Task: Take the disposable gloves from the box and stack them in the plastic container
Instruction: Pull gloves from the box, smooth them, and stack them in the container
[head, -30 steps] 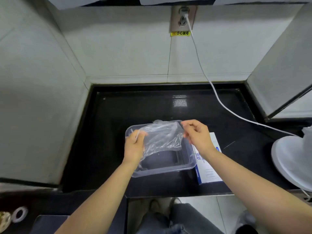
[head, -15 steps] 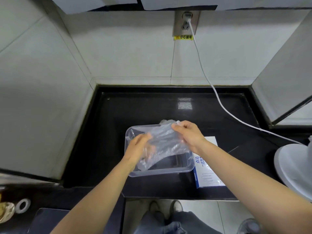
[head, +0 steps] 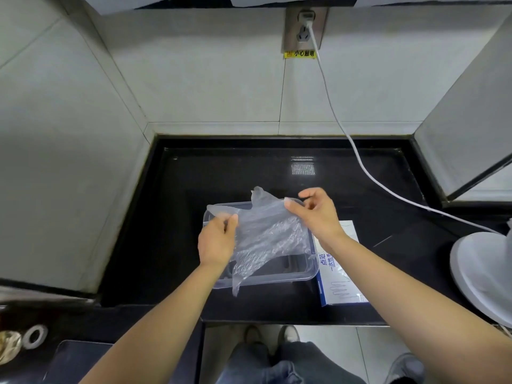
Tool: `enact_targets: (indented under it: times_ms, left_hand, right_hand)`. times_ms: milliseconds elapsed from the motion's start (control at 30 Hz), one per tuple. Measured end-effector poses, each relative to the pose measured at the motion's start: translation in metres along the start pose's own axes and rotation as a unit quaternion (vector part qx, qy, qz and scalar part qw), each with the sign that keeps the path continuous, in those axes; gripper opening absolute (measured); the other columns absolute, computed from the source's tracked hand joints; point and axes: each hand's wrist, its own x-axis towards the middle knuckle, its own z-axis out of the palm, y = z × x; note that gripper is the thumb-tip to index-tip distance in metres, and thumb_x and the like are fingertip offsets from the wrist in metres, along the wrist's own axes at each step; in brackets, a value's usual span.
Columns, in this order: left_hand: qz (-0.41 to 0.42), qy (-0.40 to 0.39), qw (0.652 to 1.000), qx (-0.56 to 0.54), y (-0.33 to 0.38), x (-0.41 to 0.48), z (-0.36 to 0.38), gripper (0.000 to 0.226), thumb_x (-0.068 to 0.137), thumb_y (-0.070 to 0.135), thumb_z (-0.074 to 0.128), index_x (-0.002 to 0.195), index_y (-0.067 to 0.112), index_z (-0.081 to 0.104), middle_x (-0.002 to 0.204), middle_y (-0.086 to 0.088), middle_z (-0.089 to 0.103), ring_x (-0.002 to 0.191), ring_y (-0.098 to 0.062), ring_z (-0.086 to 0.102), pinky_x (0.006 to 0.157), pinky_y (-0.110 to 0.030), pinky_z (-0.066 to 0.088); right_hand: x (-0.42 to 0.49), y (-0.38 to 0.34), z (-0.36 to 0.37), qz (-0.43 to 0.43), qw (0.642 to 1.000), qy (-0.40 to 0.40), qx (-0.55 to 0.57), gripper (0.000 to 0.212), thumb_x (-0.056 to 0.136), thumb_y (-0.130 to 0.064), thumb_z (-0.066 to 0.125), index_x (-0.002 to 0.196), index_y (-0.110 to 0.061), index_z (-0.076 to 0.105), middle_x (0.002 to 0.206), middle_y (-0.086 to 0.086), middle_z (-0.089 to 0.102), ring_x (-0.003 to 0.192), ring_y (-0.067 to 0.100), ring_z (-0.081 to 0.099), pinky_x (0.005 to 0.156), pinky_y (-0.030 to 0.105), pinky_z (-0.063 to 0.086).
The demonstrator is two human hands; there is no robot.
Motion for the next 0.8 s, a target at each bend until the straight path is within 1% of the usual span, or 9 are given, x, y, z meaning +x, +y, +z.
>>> enact_targets:
  times_ms: [100, 200, 267, 333, 400, 533, 600, 700, 800]
  left_hand:
    - [0.011, 0.001, 0.997, 0.079, 0.009, 0.000, 0.007, 0.044, 0.104, 0.038, 0.037, 0.074, 0.011, 0.055, 0.060, -0.001, 0.052, 0.056, -0.014, 0.054, 0.049, -0.022, 0.039]
    - [0.024, 0.004, 0.991, 0.129, 0.013, 0.001, 0.017, 0.040, 0.105, 0.035, 0.033, 0.097, 0.009, 0.062, 0.071, -0.004, 0.060, 0.067, -0.020, 0.063, 0.062, -0.033, 0.055]
    - [0.035, -0.016, 0.987, 0.157, 0.011, 0.002, 0.021, 0.038, 0.106, 0.033, 0.032, 0.107, 0.008, 0.061, 0.079, -0.007, 0.066, 0.074, -0.023, 0.066, 0.065, -0.036, 0.056]
    - [0.051, -0.041, 0.979, 0.191, 0.008, 0.004, 0.023, 0.037, 0.106, 0.033, 0.030, 0.110, 0.008, 0.058, 0.084, -0.008, 0.067, 0.078, -0.026, 0.066, 0.062, -0.034, 0.049]
    - [0.054, -0.055, 0.973, 0.217, 0.008, 0.007, 0.025, 0.038, 0.106, 0.034, 0.029, 0.112, 0.008, 0.056, 0.088, -0.009, 0.068, 0.083, -0.028, 0.066, 0.063, -0.034, 0.045]
    - [-0.008, -0.124, 0.976, 0.178, -0.002, 0.018, 0.034, 0.043, 0.104, 0.040, 0.032, 0.120, 0.006, 0.054, 0.085, -0.007, 0.065, 0.079, -0.025, 0.065, 0.065, -0.037, 0.052]
    - [-0.022, -0.170, 0.966, 0.192, -0.006, 0.021, 0.033, 0.049, 0.099, 0.045, 0.044, 0.130, 0.008, 0.044, 0.104, -0.010, 0.065, 0.095, -0.028, 0.064, 0.076, -0.040, 0.054]
    - [0.108, -0.087, 0.944, 0.300, -0.005, 0.013, 0.029, 0.045, 0.088, 0.025, 0.066, 0.126, 0.012, 0.046, 0.123, -0.009, 0.051, 0.113, -0.026, 0.051, 0.093, -0.035, 0.046]
    - [0.283, -0.001, 0.931, 0.232, 0.006, 0.004, 0.031, 0.029, 0.071, 0.002, 0.068, 0.097, 0.012, 0.059, 0.098, -0.006, 0.056, 0.086, -0.025, 0.057, 0.070, -0.036, 0.048]
  right_hand:
    - [-0.010, -0.020, 0.003, -0.127, 0.991, 0.033, 0.004, 0.025, 0.082, -0.012, 0.078, 0.095, -0.022, 0.059, 0.073, -0.005, 0.043, 0.064, 0.006, 0.041, 0.062, 0.015, 0.041]
    - [-0.020, -0.036, 0.010, -0.236, 0.971, 0.029, -0.020, 0.018, 0.088, -0.005, 0.066, 0.095, -0.021, 0.061, 0.076, 0.000, 0.049, 0.068, 0.013, 0.047, 0.063, 0.022, 0.043]
    - [-0.021, -0.035, 0.014, -0.257, 0.965, -0.029, -0.043, 0.016, 0.089, -0.002, 0.058, 0.093, -0.016, 0.064, 0.077, 0.004, 0.058, 0.065, 0.018, 0.050, 0.060, 0.026, 0.043]
    - [-0.016, -0.023, 0.023, -0.196, 0.963, -0.138, -0.121, 0.018, 0.091, -0.003, 0.056, 0.092, -0.015, 0.069, 0.077, 0.003, 0.064, 0.061, 0.009, 0.051, 0.064, 0.027, 0.048]
    - [-0.007, -0.005, 0.034, -0.072, 0.937, -0.234, -0.248, 0.018, 0.096, -0.008, 0.056, 0.104, -0.016, 0.070, 0.085, -0.003, 0.066, 0.064, 0.005, 0.056, 0.079, 0.033, 0.056]
    - [0.013, 0.028, 0.050, 0.081, 0.854, -0.309, -0.411, 0.041, 0.099, -0.016, 0.051, 0.140, -0.019, 0.048, 0.117, 0.008, 0.062, 0.088, 0.019, 0.065, 0.085, 0.030, 0.052]
    - [0.020, 0.041, 0.056, 0.102, 0.835, -0.320, -0.437, 0.054, 0.098, -0.015, 0.052, 0.149, -0.023, 0.036, 0.138, 0.011, 0.051, 0.098, 0.025, 0.065, 0.082, 0.032, 0.054]
    - [0.023, 0.052, 0.064, 0.116, 0.820, -0.323, -0.457, 0.054, 0.096, -0.008, 0.048, 0.147, -0.024, 0.038, 0.139, 0.016, 0.045, 0.098, 0.030, 0.064, 0.062, 0.031, 0.058]
    - [0.023, 0.055, 0.071, 0.132, 0.816, -0.314, -0.467, 0.038, 0.098, -0.005, 0.045, 0.133, -0.020, 0.047, 0.112, 0.017, 0.057, 0.084, 0.033, 0.068, 0.055, 0.035, 0.059]
